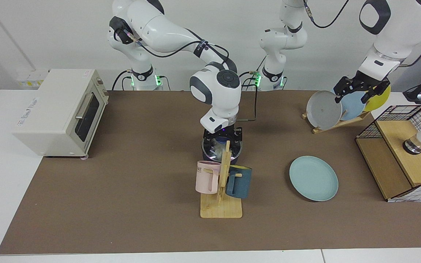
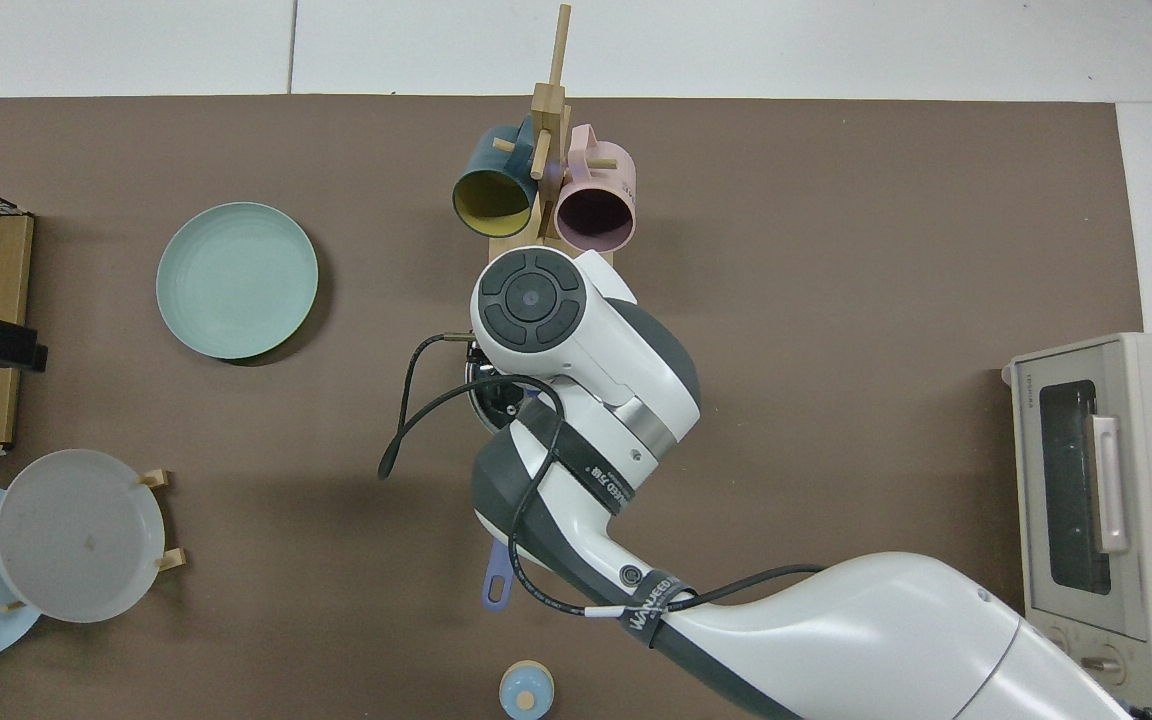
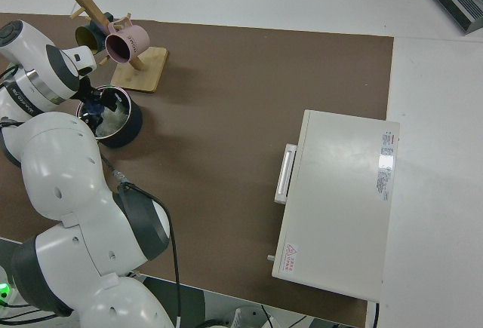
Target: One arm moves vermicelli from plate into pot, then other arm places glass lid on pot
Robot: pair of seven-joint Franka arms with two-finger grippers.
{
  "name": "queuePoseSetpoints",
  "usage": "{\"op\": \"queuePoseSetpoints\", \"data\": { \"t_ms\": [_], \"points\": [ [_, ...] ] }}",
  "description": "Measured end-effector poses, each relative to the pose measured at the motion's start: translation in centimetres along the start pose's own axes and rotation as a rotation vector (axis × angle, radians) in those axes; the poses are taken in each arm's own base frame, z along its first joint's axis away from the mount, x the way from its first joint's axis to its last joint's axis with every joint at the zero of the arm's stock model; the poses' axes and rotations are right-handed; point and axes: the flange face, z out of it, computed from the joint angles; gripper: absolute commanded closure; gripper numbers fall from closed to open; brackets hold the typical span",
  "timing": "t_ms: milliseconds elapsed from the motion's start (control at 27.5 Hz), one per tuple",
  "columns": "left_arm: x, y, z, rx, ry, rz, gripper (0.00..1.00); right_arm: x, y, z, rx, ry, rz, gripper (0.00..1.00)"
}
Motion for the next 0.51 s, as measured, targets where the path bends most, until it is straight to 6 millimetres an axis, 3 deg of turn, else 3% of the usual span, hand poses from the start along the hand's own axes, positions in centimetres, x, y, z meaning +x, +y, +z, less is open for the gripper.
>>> {"op": "queuePoseSetpoints", "data": {
  "t_ms": [254, 509],
  "points": [
    [0.0, 0.0, 0.0, 0.0, 0.0, 0.0, 0.0, 0.0, 0.3, -0.9, -0.009, 0.006, -0.011, 0.0],
    [0.0, 0.0, 0.0, 0.0, 0.0, 0.0, 0.0, -0.3, 0.7, -4.0, -0.012, 0.03, -0.021, 0.0]
  ]
}}
